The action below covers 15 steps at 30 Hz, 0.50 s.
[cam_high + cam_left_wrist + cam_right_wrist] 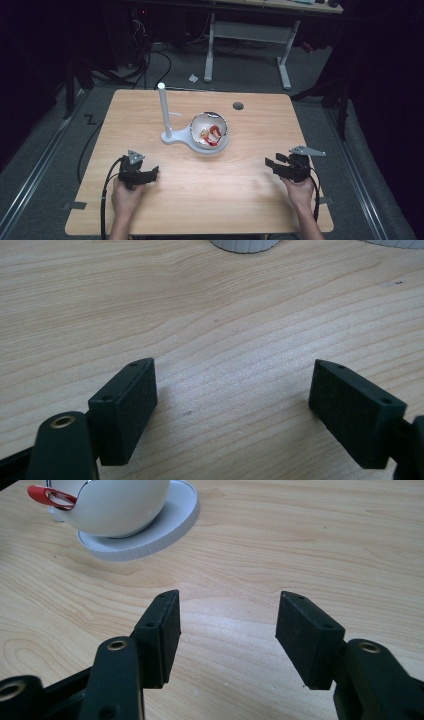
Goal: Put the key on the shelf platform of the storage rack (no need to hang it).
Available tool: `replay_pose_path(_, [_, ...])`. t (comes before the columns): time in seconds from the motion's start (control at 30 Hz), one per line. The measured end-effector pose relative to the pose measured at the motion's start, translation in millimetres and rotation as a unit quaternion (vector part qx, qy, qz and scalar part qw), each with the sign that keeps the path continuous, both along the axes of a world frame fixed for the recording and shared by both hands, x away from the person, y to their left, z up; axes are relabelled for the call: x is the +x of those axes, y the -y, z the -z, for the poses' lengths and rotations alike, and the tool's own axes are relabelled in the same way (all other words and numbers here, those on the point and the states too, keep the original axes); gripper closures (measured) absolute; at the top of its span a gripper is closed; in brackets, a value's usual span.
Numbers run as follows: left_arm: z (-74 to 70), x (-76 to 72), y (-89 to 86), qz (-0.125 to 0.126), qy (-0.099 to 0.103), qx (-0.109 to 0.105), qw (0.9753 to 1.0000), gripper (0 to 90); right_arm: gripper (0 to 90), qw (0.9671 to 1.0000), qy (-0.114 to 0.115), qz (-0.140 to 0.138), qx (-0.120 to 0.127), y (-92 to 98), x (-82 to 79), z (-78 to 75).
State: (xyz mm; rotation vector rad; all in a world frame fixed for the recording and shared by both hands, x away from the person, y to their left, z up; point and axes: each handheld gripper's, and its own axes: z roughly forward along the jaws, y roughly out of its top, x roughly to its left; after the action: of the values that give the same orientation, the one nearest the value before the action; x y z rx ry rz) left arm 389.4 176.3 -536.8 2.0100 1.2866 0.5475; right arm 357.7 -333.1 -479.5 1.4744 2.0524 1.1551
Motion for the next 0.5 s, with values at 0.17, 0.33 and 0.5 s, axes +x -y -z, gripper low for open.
replay_pose_path(0.17, [0.0,0.0,0.1,0.000,0.000,0.000,1.0000,19.7,43.4,1.0000,-0.005,-0.001,-0.007,-2.5,1.7,6.1])
replay_pose_path(0.33, [0.0,0.0,0.0,0.000,0.000,0.000,1.0000,19.7,43.2,0.9998,-0.005,-0.002,-0.017,-7.6,2.1,14.0])
replay_pose_path(0.5, [0.0,0.0,0.0,0.000,0.000,0.000,1.0000,19.7,42.3,0.9993,-0.008,0.000,-0.037,-12.7,3.8,21.4])
